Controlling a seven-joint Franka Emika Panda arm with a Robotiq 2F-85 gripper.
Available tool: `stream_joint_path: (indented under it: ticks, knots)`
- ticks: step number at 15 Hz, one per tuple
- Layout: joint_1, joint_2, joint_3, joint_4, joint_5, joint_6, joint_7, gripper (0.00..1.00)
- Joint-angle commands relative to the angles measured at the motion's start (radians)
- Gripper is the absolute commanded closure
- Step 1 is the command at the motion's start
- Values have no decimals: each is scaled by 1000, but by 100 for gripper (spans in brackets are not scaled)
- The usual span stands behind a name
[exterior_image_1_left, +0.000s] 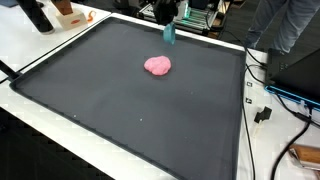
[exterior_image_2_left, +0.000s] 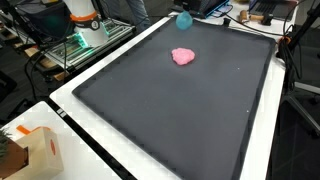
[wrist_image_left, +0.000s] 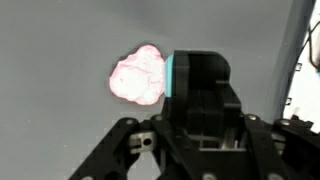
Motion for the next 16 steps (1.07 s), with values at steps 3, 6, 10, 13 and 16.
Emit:
stream_joint_path:
  ticks: [3, 6, 10, 13, 16]
  knots:
    - [-106, 43, -60, 58, 281, -137, -316, 75]
    - [-159, 86, -87, 64, 410, -205, -467, 75]
    - [-208, 153, -105, 66, 520, -258, -587, 75]
    - [-229, 200, -110, 60, 572, -236, -644, 75]
    - [-241, 240, -114, 55, 598, -209, -695, 75]
